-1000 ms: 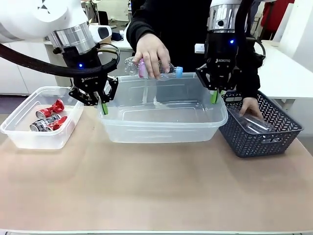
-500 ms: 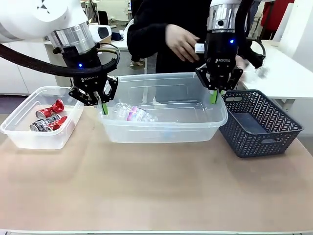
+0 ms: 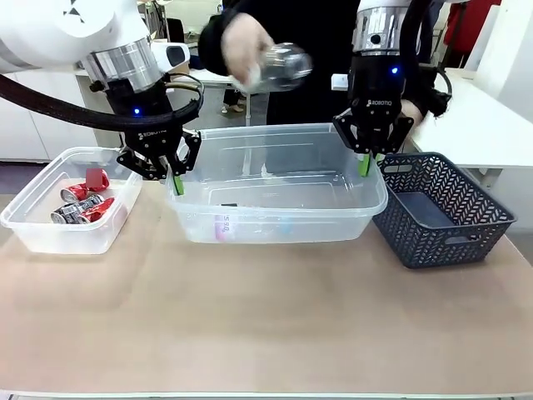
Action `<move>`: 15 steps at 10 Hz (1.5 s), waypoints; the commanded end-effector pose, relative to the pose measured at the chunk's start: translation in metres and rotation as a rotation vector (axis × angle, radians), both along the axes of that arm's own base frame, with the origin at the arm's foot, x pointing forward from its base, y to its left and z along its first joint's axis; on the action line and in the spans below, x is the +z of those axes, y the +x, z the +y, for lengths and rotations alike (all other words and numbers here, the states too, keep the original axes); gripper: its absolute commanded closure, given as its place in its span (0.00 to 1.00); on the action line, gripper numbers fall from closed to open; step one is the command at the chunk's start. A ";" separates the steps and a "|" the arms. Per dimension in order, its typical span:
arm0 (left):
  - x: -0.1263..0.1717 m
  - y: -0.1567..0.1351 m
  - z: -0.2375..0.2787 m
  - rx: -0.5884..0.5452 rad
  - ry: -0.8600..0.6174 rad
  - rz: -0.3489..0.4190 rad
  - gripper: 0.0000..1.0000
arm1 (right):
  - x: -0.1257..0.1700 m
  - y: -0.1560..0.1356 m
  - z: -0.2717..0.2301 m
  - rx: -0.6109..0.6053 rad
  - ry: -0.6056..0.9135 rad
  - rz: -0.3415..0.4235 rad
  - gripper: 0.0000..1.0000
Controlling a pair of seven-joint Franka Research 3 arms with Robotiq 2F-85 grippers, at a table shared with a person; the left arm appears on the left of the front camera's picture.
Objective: Sort the waste into each basket.
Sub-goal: Offer the picked Organizing box to the human.
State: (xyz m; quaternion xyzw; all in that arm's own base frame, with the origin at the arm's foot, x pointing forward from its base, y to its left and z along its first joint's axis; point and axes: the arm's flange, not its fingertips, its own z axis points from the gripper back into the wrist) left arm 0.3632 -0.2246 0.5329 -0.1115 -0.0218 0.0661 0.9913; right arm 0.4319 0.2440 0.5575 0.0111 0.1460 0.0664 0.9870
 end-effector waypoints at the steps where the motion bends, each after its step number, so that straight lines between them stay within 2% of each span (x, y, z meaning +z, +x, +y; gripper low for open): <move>1: 0.001 0.004 0.003 0.034 0.011 -0.013 0.96 | 0.005 -0.003 0.002 0.027 0.010 0.001 0.94; 15: 0.001 0.004 0.003 0.034 0.011 -0.013 0.96 | 0.005 -0.003 0.002 0.027 0.010 0.001 0.94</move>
